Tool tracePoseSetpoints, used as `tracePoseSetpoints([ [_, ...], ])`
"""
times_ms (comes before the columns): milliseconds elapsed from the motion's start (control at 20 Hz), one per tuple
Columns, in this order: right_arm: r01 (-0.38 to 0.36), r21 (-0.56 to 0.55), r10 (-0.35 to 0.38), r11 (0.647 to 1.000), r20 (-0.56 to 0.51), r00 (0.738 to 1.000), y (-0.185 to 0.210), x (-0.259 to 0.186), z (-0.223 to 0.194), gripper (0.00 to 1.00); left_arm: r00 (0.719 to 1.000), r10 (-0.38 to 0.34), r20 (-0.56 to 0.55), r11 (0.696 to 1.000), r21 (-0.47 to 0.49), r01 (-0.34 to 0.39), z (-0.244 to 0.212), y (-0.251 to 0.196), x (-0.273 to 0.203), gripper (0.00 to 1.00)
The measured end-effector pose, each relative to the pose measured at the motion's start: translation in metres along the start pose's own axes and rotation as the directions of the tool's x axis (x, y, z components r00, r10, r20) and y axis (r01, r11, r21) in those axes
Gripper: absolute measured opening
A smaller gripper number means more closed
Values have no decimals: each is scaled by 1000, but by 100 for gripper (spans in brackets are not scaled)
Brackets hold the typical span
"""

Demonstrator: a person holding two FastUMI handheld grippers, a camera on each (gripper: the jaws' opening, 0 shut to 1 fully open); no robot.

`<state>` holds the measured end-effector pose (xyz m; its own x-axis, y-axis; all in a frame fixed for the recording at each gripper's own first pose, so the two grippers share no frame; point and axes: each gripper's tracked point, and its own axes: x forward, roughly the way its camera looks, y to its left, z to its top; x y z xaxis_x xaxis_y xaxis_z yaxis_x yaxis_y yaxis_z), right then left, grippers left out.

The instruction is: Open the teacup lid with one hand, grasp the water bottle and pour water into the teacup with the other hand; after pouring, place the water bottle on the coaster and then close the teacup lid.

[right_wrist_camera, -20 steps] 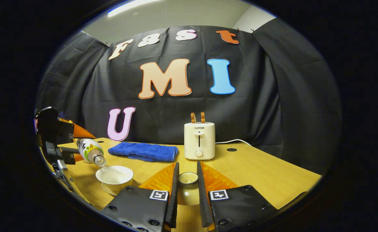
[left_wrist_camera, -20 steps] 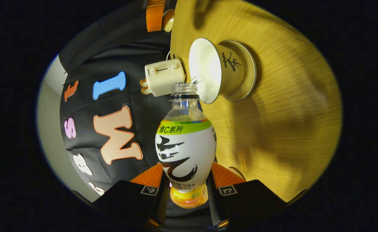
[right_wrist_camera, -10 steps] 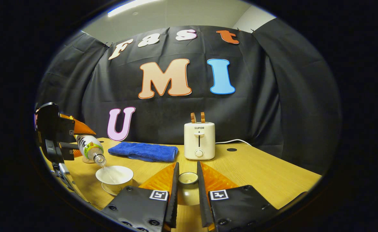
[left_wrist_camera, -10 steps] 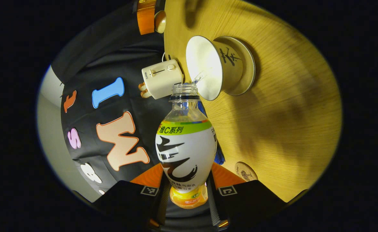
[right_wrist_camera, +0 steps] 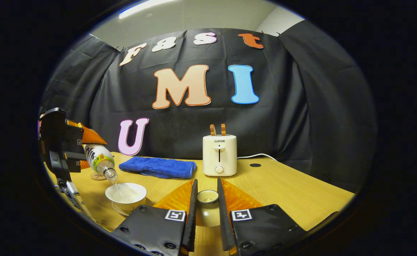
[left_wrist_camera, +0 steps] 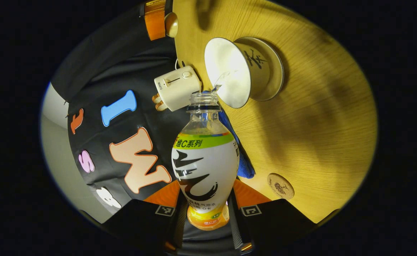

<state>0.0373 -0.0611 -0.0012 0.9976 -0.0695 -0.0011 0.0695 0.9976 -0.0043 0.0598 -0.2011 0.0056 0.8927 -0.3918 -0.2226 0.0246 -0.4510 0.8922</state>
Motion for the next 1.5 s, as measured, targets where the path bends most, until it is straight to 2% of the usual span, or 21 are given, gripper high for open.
tracePoseSetpoints([
  [450,-2,0,2,1000,0,1000,0,1,0,32,1000,2,-26,1000,15,-1,-3,3,-2,52],
  [650,-2,0,2,1000,0,1000,0,0,0,33,1000,1,-15,1000,-21,-1,0,-1,-1,52],
  [700,-2,1,2,1000,0,1000,1,1,0,33,1000,-6,-5,998,-55,6,0,-4,0,52],
  [800,-2,1,2,1000,0,1000,0,1,0,32,1000,-31,2,982,-188,31,-1,-14,3,52],
  [900,-2,1,2,1000,0,1000,0,1,0,33,999,-31,31,941,-337,40,0,-19,4,52],
  [1000,-2,1,2,1000,0,1000,0,1,0,33,998,-26,55,873,-484,49,4,-24,6,52],
  [1050,-2,1,2,1000,0,1000,0,1,0,33,998,-18,61,825,-563,49,4,-25,5,49],
  [1100,-2,0,2,1000,0,1000,0,1,0,33,997,-9,78,754,-654,58,4,-25,5,51],
  [1200,-2,0,2,1000,0,1000,0,1,0,33,994,31,106,561,-825,70,4,-17,8,51],
  [1300,-7,0,7,1000,-1,1000,1,0,-1,33,992,81,94,394,-918,55,-4,-6,4,48],
  [1400,-9,0,9,1000,-2,1000,2,1,-1,33,990,116,78,258,-965,46,-16,0,4,51],
  [1500,-12,1,12,1000,-3,1000,2,1,-1,33,989,141,53,148,-989,32,-29,1,8,51],
])
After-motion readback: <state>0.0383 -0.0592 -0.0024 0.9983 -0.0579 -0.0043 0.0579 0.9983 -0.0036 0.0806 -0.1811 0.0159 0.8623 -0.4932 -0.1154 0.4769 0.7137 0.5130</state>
